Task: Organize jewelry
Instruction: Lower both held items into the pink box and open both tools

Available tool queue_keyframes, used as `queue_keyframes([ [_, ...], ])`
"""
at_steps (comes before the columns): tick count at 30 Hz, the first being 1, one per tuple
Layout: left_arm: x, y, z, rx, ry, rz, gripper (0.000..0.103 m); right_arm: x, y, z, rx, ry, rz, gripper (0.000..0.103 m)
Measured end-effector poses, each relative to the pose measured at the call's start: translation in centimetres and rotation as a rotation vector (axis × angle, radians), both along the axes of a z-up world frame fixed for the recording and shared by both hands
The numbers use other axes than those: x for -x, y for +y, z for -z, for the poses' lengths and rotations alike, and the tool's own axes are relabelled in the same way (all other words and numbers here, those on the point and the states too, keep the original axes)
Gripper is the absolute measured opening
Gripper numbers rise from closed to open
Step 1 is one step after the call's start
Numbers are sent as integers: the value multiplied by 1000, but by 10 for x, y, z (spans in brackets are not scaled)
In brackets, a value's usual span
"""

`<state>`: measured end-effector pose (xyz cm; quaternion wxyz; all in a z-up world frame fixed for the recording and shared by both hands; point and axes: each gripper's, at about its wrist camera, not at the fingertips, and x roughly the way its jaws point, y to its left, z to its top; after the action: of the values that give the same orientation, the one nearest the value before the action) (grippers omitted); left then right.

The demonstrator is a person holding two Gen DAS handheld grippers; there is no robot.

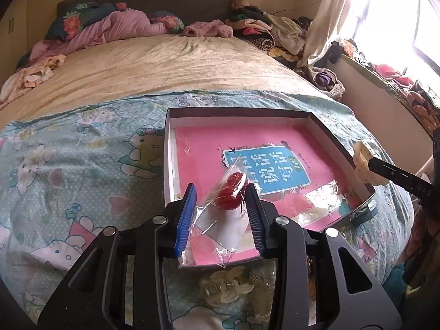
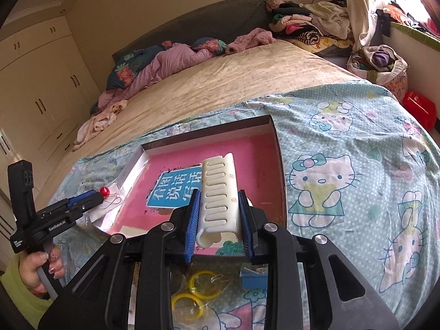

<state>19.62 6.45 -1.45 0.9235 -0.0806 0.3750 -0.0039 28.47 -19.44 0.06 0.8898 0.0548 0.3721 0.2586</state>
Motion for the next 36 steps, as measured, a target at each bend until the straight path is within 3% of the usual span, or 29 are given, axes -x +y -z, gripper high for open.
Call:
queue_keyframes([
  [11, -23, -4, 20, 11, 53, -1, 28, -25, 5, 27, 55, 48, 38, 26],
  [22, -27, -4, 26, 9, 67, -9, 28, -24, -2, 30, 32, 64, 42, 29],
  [33, -27, -4, 24, -16, 66, -17, 31, 8, -28, 1, -43, 14, 68, 52],
  [36, -22, -4, 17, -32, 56, -35, 46, 17, -36, -7, -60, -1, 79, 64],
])
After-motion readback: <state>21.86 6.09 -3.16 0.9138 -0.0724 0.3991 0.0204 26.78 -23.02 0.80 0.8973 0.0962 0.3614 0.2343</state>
